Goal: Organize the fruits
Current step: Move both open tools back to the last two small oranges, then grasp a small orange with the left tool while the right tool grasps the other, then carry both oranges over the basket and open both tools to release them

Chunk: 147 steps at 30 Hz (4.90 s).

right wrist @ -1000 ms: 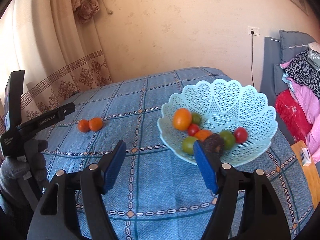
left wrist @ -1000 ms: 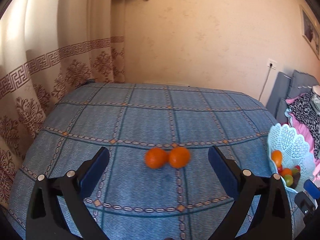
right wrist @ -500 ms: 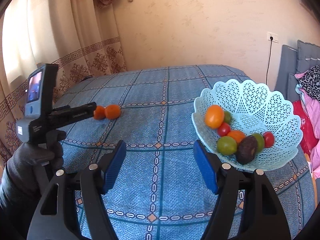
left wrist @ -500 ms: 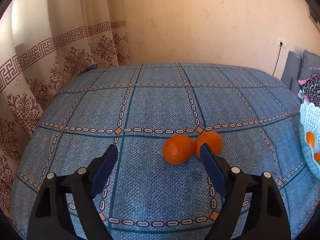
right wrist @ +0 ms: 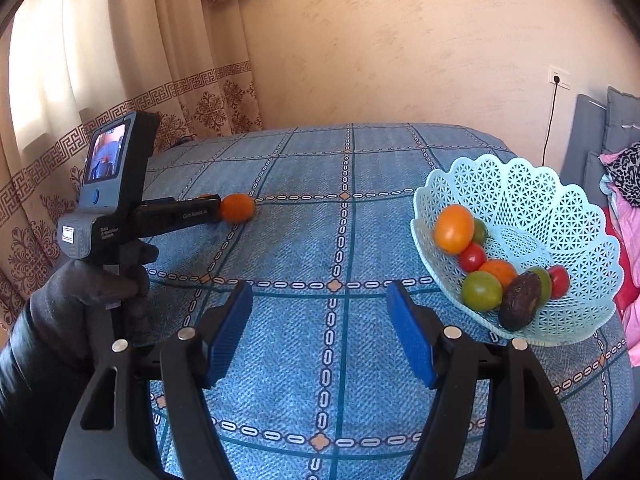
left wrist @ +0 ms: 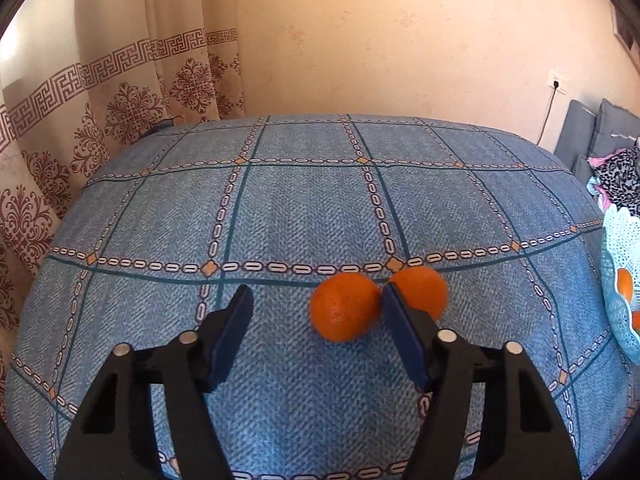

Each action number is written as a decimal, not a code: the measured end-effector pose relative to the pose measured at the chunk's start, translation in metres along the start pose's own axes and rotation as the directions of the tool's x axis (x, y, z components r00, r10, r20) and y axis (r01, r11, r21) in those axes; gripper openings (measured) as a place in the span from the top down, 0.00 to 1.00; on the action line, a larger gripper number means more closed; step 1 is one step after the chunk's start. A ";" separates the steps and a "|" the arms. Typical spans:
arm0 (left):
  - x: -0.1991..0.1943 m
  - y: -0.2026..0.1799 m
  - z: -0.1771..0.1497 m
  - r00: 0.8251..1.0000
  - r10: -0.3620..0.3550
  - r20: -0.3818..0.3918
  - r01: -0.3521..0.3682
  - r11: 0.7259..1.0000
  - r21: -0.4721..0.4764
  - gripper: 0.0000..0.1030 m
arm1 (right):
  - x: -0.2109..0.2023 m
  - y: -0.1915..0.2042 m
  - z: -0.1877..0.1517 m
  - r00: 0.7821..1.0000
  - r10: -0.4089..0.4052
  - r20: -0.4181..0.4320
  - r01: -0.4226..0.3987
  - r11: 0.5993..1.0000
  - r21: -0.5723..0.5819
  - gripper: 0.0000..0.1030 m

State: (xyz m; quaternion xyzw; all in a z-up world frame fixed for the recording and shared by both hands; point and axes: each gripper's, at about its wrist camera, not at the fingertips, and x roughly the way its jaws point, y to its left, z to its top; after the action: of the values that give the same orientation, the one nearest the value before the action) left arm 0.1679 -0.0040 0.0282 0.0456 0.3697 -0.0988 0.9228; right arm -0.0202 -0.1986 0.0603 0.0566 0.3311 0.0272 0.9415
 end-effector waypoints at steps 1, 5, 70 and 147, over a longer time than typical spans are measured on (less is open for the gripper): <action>-0.001 0.000 -0.001 1.000 -0.014 -0.001 0.014 1.000 -0.002 0.44 | 0.001 0.001 0.000 1.000 0.000 -0.001 0.000 1.000 -0.002 0.31; -0.004 -0.001 -0.004 0.995 -0.097 -0.006 0.097 0.995 -0.016 0.64 | 0.005 0.005 0.002 1.000 -0.002 -0.007 0.002 1.000 -0.015 0.31; -0.070 -0.002 0.001 0.990 -0.063 0.128 0.070 0.997 -0.045 0.65 | 0.078 0.044 0.065 0.994 0.077 -0.076 -0.080 0.996 -0.043 0.57; -0.126 -0.195 -0.040 0.963 -0.256 0.084 0.223 0.933 0.282 0.65 | -0.082 -0.158 -0.017 0.956 -0.258 0.141 0.202 0.925 0.321 0.29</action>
State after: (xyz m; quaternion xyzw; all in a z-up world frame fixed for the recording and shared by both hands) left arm 0.0095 -0.1696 0.0838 0.1196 0.2996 -0.2626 0.9094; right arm -0.0922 -0.3615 0.0784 0.1630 0.2490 -0.1400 0.9444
